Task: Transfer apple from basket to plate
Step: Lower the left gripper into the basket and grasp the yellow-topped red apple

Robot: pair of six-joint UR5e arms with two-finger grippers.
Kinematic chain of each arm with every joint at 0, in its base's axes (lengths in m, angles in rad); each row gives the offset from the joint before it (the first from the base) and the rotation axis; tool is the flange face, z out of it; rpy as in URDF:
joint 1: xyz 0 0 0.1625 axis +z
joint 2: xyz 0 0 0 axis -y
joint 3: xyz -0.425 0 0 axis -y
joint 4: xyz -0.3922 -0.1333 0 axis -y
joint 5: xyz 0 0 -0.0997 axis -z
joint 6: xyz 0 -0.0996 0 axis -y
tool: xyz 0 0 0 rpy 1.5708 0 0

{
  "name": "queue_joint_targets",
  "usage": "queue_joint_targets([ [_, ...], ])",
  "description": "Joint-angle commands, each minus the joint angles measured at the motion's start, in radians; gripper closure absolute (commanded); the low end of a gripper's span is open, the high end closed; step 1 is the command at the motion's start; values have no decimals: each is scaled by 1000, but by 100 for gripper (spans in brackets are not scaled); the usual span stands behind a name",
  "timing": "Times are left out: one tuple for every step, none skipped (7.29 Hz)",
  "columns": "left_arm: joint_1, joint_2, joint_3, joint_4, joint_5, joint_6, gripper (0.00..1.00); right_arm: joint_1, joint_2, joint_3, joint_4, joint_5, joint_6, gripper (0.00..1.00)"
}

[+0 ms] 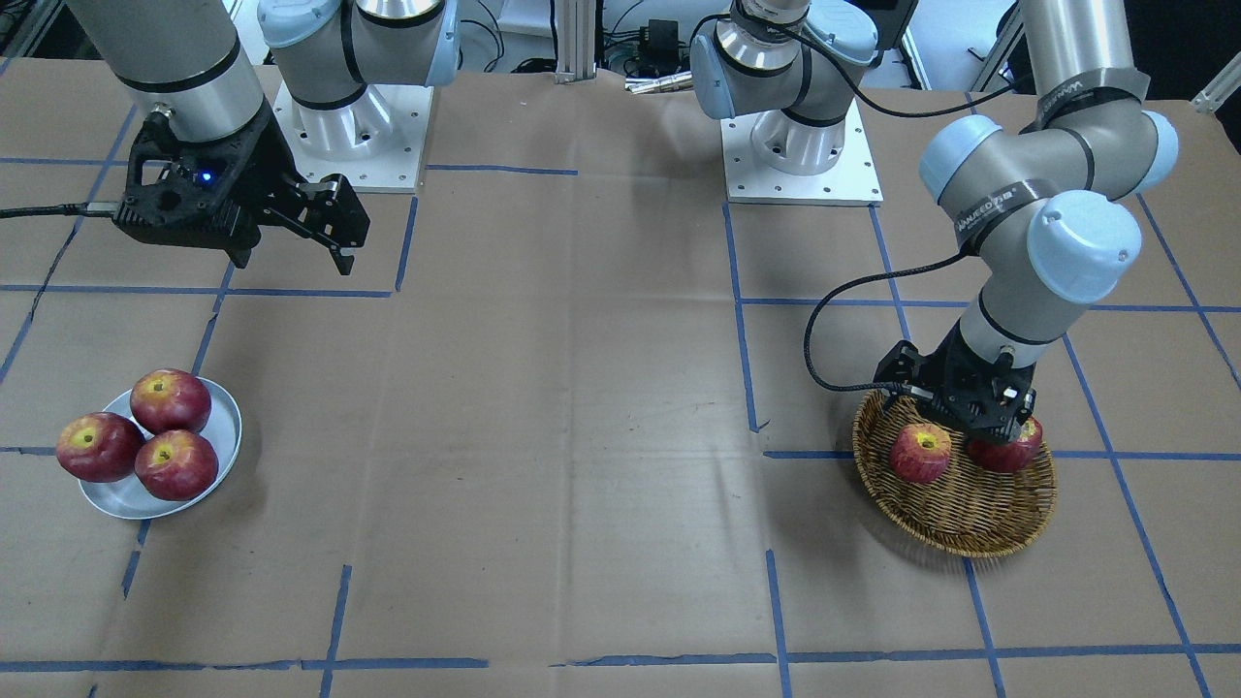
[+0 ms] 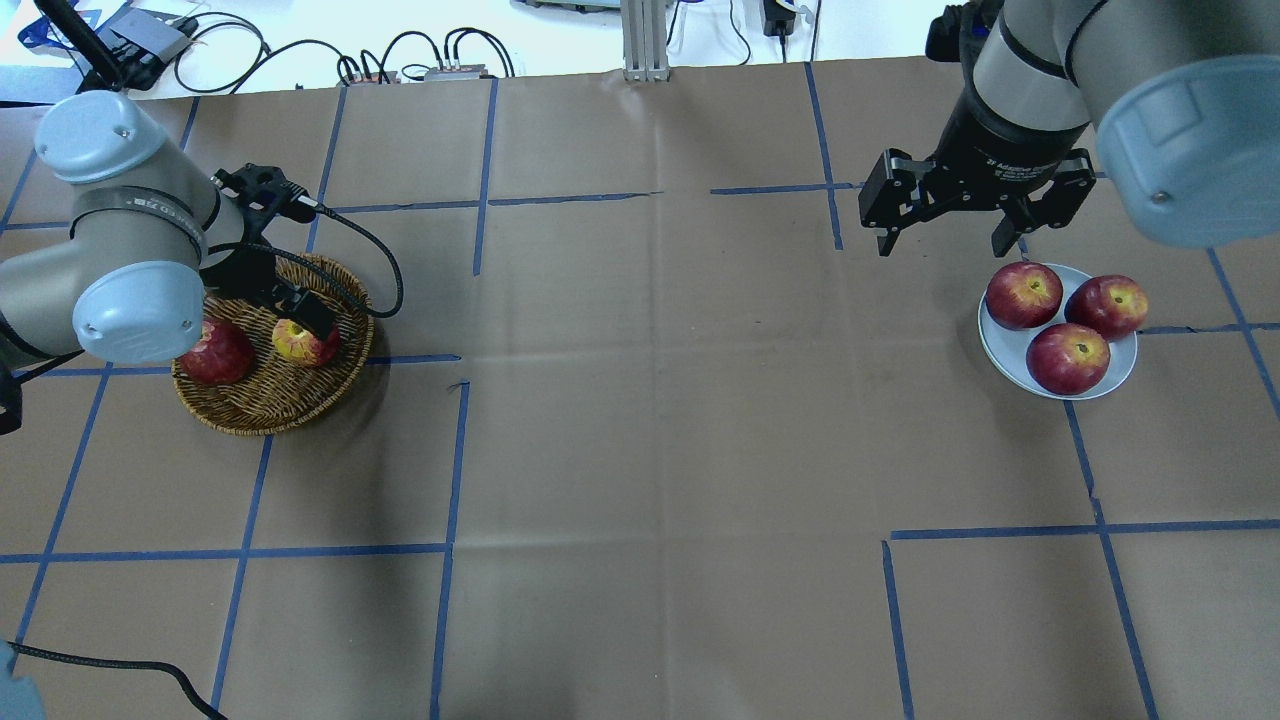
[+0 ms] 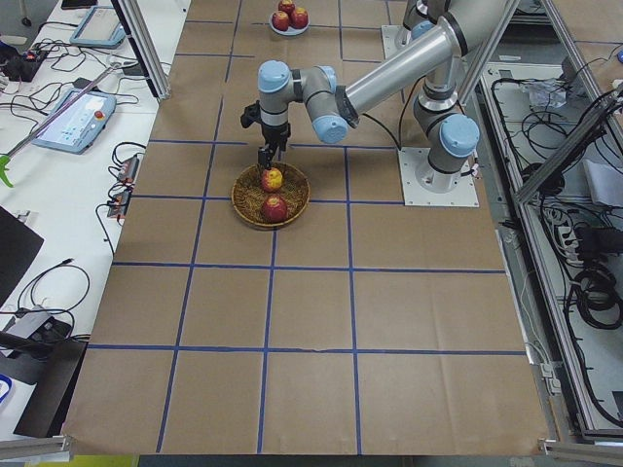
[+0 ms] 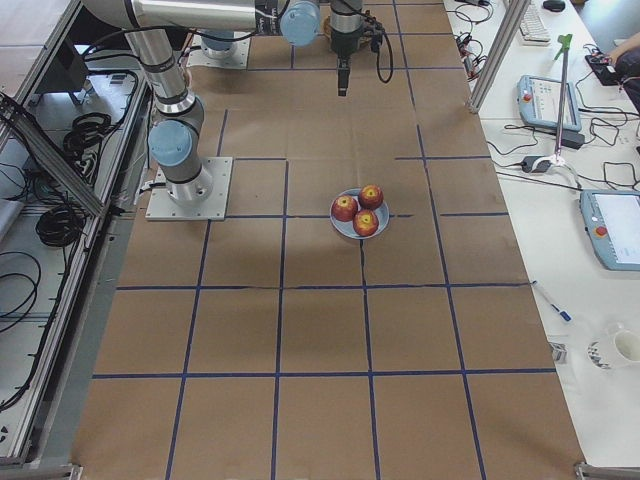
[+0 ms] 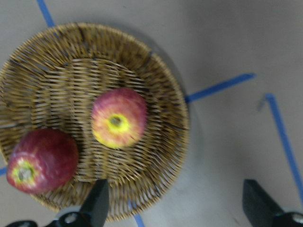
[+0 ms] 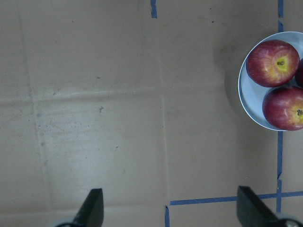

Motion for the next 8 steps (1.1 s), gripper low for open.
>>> queue_joint_targets([
  [3, -59, 32, 13, -2, 124, 1, 0, 0, 0, 0, 0, 0, 0],
  [3, -79, 61, 0, 0, 145, 1, 0, 0, 0, 0, 0, 0, 0],
  [3, -99, 62, 0, -2, 146, 1, 0, 0, 0, 0, 0, 0, 0],
  [1, -117, 63, 0, -2, 147, 1, 0, 0, 0, 0, 0, 0, 0],
  [3, -136, 65, 3, -2, 146, 1, 0, 0, 2, 0, 0, 0, 0],
  [3, -150, 57, 6, 0, 146, 1, 0, 0, 0, 0, 0, 0, 0],
  [4, -170, 59, 9, 0, 146, 1, 0, 0, 2, 0, 0, 0, 0],
  [4, -177, 49, 8, 0, 146, 1, 0, 0, 0, 0, 0, 0, 0],
])
